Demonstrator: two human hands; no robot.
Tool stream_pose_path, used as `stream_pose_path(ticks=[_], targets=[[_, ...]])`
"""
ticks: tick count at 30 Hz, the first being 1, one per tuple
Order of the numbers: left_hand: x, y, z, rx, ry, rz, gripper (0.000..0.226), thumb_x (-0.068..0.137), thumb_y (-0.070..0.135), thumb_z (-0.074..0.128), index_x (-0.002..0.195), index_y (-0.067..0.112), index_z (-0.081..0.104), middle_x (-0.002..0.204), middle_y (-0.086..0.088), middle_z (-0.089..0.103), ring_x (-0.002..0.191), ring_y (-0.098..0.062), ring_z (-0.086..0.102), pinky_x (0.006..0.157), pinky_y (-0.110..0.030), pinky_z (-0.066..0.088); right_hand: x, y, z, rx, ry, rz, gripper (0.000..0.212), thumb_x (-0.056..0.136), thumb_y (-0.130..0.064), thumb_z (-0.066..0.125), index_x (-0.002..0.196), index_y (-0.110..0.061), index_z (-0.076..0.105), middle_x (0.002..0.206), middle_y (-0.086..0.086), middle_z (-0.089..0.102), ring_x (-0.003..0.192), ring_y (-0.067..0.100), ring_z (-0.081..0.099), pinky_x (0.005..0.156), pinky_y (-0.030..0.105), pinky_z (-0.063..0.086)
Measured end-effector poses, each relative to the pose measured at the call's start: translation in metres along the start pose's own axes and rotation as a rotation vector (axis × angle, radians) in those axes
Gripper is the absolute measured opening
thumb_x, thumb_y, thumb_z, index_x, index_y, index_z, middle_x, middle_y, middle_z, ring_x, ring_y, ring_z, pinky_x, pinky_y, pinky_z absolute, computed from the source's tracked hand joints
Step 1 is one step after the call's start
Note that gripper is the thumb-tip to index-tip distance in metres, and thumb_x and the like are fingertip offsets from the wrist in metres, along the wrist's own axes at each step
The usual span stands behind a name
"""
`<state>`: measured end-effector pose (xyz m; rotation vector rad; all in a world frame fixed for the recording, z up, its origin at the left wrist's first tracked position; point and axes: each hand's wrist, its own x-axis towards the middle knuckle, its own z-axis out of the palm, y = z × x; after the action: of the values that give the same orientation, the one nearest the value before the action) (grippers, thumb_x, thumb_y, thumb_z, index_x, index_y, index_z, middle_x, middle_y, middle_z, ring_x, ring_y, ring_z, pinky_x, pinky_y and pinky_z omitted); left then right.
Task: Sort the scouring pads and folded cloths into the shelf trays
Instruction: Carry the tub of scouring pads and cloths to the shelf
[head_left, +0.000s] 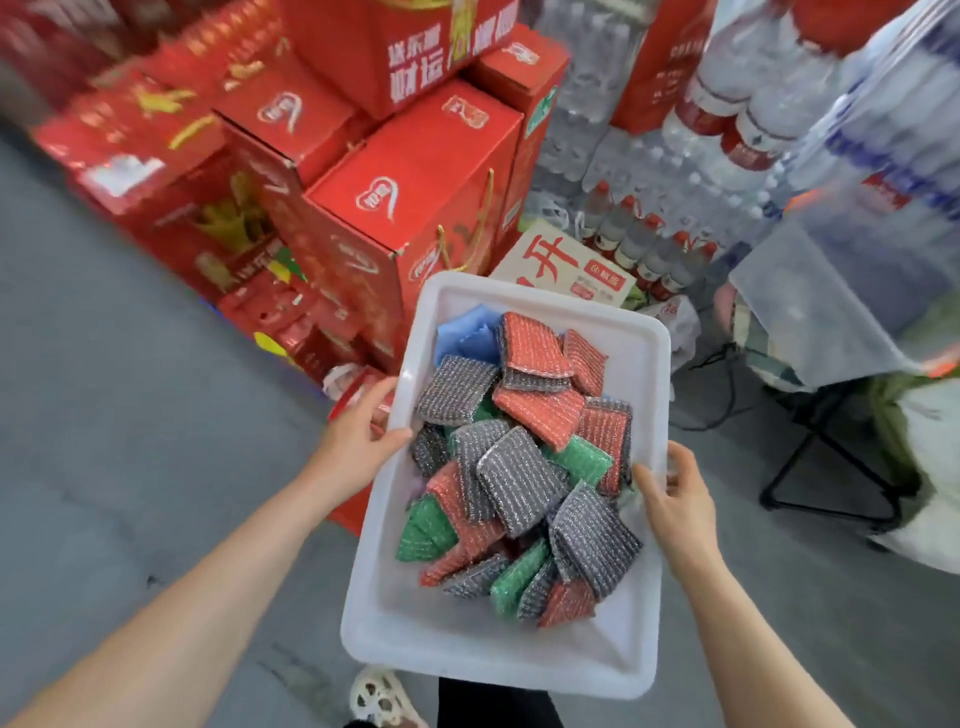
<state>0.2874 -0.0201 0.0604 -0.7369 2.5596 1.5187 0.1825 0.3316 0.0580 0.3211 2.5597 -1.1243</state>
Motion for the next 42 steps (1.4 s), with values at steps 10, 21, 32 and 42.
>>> stream_pose_path(ticks=[10, 21, 32, 42], targets=[[-0.202, -0.093, -0.143, -0.134, 0.316, -0.235, 0.06, 0.087, 0.008, 0.069, 0.141, 0.02, 0.047, 0.091, 0.004, 0.054, 0.071, -0.009, 0.05, 0.063, -0.027, 0.04, -0.159, -0.084, 0.084, -0.107, -0.237, -0.326, 0.035, 0.088, -0.031, 0.069, 0.12, -0.029, 0.054, 0.092, -0.008, 0.062, 0.077, 0.006, 0.056, 0.063, 0.026, 0.044], [-0.314, -0.174, -0.293, -0.274, 0.653, -0.359, 0.054, 0.086, 0.006, 0.069, 0.137, 0.016, 0.052, 0.102, -0.008, 0.063, 0.081, -0.017, 0.054, 0.07, -0.028, 0.043, -0.238, -0.246, 0.234, -0.182, -0.511, -0.635, 0.04, 0.086, -0.035, 0.072, 0.123, -0.026, 0.058, 0.099, -0.003, 0.068, 0.085, 0.019, 0.064, 0.069, 0.035, 0.05], [-0.272, -0.248, -0.465, -0.396, 0.84, -0.442, 0.057, 0.088, 0.007, 0.068, 0.14, 0.015, 0.047, 0.101, -0.013, 0.058, 0.088, -0.023, 0.052, 0.077, -0.033, 0.043, -0.262, -0.435, 0.427, -0.251, -0.6, -0.85, 0.039, 0.089, -0.028, 0.07, 0.124, -0.016, 0.056, 0.087, -0.01, 0.057, 0.07, -0.001, 0.05, 0.055, 0.018, 0.032], [-0.208, -0.327, -0.643, -0.463, 0.982, -0.482, 0.054, 0.089, 0.007, 0.067, 0.139, 0.015, 0.047, 0.096, -0.005, 0.057, 0.076, -0.017, 0.051, 0.06, -0.027, 0.041, -0.28, -0.605, 0.606, -0.236, -0.737, -0.889, 0.042, 0.087, -0.022, 0.072, 0.124, -0.012, 0.055, 0.106, 0.004, 0.066, 0.094, 0.023, 0.063, 0.084, 0.039, 0.05]])
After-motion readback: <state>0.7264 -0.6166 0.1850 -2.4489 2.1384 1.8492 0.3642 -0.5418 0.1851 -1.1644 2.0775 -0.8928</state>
